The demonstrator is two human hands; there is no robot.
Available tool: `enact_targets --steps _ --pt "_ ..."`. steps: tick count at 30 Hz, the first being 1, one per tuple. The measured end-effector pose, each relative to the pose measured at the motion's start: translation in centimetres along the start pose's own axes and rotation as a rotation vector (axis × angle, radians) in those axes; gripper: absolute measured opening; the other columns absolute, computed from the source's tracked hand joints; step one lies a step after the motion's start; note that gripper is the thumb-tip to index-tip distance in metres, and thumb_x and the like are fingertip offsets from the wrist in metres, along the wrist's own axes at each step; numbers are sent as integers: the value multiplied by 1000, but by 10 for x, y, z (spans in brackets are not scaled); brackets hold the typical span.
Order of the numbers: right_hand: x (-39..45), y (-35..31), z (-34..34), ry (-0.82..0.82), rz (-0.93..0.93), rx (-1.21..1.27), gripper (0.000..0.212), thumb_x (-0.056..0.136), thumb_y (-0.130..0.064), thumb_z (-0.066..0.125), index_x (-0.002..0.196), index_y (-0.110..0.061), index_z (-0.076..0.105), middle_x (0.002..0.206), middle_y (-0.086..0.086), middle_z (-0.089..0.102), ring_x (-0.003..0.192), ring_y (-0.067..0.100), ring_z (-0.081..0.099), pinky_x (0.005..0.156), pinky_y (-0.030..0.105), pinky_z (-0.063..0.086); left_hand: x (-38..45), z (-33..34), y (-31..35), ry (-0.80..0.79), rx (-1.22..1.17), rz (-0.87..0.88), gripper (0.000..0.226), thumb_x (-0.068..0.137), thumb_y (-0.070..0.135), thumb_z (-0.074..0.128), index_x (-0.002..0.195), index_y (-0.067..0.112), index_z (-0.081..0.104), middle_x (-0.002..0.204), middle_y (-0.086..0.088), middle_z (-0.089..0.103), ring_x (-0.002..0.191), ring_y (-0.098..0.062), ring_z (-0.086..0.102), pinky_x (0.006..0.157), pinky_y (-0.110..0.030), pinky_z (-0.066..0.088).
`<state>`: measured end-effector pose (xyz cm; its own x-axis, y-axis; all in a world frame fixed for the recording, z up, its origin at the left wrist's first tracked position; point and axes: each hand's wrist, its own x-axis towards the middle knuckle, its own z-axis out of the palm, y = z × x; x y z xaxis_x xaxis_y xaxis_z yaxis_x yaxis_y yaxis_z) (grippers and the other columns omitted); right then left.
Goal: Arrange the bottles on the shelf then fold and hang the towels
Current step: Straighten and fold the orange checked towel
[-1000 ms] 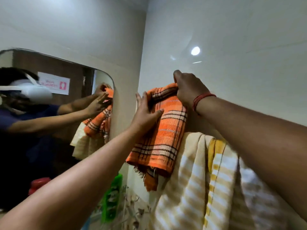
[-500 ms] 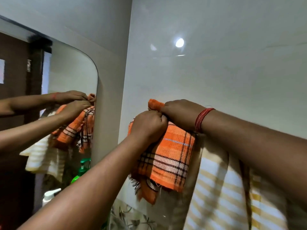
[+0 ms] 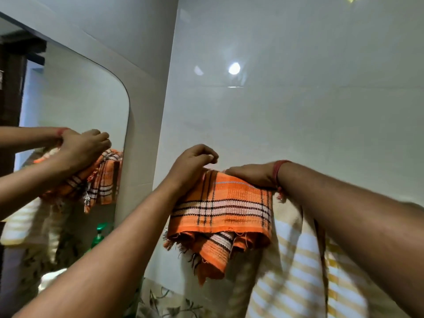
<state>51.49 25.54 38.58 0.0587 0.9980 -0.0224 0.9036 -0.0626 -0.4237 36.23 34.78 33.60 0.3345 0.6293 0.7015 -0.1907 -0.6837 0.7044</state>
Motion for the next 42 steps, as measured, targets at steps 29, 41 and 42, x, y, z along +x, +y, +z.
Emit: enact_targets --steps 29,41,42 --pt "-30 5 40 514 -103 -733 64 85 -73 45 126 -24 44 112 4 64 89 25 60 67 35 41 -18 -13 -77 16 925 637 72 88 74 41 131 15 43 123 -12 59 108 -27 54 93 -45 45" --pt "-33 24 118 842 -103 -1012 60 96 -23 31 152 -5 19 143 36 31 126 54 34 105 65 26 -25 3 -43 -32 908 550 62 101 55 23 133 16 57 129 -2 65 124 -21 55 119 -42 22" --pt "-36 24 115 808 -116 -1006 62 96 -28 37 151 -7 21 143 35 32 126 53 35 106 64 28 -27 7 -45 -22 909 549 63 102 55 19 132 17 58 127 -2 65 121 -23 56 114 -41 28"
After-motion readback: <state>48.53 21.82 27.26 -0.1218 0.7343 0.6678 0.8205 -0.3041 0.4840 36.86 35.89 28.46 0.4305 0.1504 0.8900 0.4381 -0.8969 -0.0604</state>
